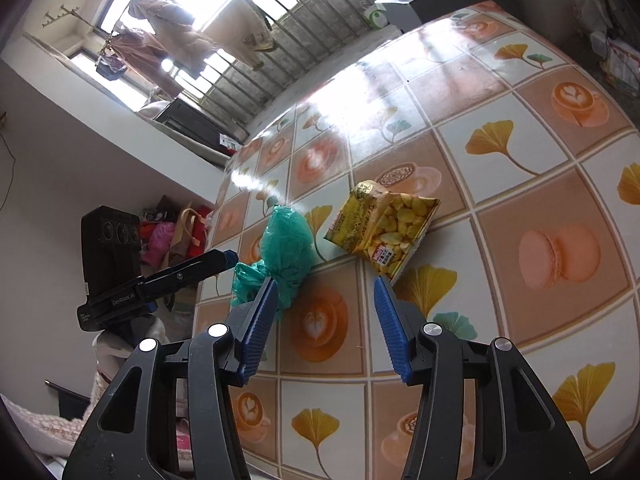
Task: Collect trash
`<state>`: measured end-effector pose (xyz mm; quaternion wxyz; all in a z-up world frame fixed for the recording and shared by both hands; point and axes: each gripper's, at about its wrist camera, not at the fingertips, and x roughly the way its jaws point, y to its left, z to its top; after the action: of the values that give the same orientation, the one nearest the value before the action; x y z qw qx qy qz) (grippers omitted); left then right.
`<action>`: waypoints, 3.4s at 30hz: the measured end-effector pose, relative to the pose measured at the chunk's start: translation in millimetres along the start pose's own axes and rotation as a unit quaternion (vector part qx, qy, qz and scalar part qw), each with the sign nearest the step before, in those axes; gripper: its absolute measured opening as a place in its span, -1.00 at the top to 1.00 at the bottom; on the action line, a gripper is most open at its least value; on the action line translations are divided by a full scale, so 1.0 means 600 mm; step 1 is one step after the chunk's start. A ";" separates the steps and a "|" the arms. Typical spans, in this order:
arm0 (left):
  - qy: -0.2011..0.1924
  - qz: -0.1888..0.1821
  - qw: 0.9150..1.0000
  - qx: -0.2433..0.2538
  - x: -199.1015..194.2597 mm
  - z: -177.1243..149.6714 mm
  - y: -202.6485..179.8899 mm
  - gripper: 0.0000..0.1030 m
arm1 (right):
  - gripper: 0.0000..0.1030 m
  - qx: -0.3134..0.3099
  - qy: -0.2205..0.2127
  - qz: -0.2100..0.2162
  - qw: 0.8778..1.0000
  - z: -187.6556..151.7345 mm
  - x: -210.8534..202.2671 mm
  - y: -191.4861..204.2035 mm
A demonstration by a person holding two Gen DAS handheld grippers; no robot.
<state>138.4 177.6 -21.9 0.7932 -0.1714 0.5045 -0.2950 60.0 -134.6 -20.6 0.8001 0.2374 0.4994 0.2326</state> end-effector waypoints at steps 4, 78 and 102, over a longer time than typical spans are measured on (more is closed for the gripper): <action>-0.024 0.039 0.999 -0.022 -0.012 0.007 0.024 -0.03 | 0.05 0.012 0.012 0.019 1.000 0.011 0.015 0.003; 0.037 -0.013 0.999 -0.006 0.182 0.050 -0.091 0.70 | 0.36 0.042 -0.018 -0.054 0.998 0.065 -0.053 -0.131; 0.030 -0.009 0.998 0.054 0.176 0.052 -0.154 0.70 | 0.36 0.103 -0.078 -0.035 0.991 0.032 -0.116 -0.168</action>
<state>172.5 38.1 -29.6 0.7833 -0.1241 0.5094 -0.3342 64.1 -258.5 -27.1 0.8157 0.3178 0.4649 0.1324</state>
